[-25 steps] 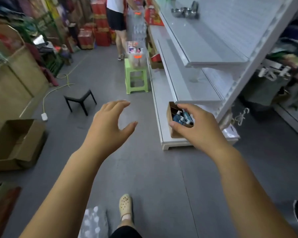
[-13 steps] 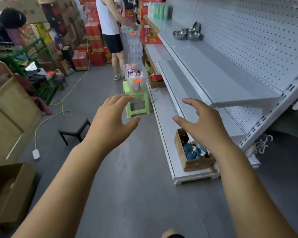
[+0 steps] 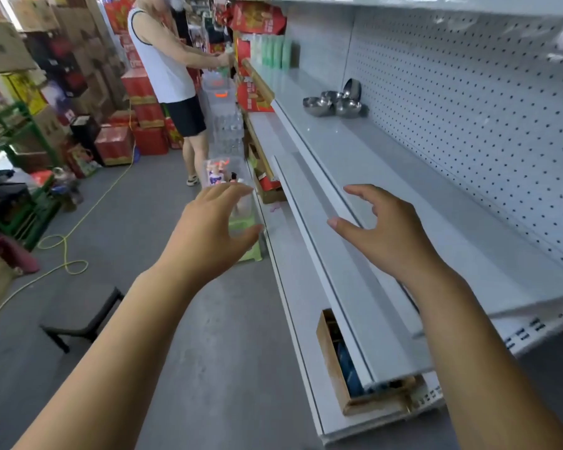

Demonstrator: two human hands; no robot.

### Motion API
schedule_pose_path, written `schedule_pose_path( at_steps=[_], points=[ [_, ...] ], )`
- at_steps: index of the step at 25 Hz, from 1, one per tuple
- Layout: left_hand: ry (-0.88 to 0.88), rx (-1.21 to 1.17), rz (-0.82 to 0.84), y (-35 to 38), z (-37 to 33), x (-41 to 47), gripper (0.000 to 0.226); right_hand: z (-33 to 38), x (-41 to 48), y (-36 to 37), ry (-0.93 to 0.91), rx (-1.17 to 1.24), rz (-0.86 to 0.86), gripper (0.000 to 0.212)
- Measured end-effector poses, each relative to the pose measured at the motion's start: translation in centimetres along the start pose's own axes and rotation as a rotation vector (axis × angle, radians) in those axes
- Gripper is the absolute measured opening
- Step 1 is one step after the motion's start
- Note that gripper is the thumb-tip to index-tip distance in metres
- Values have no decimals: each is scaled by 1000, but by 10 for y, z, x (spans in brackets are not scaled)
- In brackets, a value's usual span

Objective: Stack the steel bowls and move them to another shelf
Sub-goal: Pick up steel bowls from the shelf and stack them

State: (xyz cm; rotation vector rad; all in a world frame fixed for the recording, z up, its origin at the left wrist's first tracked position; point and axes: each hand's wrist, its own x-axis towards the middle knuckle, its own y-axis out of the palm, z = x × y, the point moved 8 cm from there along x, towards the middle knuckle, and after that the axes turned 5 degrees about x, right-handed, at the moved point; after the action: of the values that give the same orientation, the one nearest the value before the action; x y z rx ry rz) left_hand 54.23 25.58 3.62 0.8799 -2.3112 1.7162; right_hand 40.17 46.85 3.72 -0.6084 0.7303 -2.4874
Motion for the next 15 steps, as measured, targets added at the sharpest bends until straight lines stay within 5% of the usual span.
schedule_pose_path(
  at_steps=[8, 15],
  points=[
    [32, -46, 23, 56, 72, 141, 59, -37, 135, 56, 127, 17, -28, 59],
    [170, -102, 106, 84, 164, 277, 61, -51, 245, 108, 258, 28, -220, 56]
  ],
)
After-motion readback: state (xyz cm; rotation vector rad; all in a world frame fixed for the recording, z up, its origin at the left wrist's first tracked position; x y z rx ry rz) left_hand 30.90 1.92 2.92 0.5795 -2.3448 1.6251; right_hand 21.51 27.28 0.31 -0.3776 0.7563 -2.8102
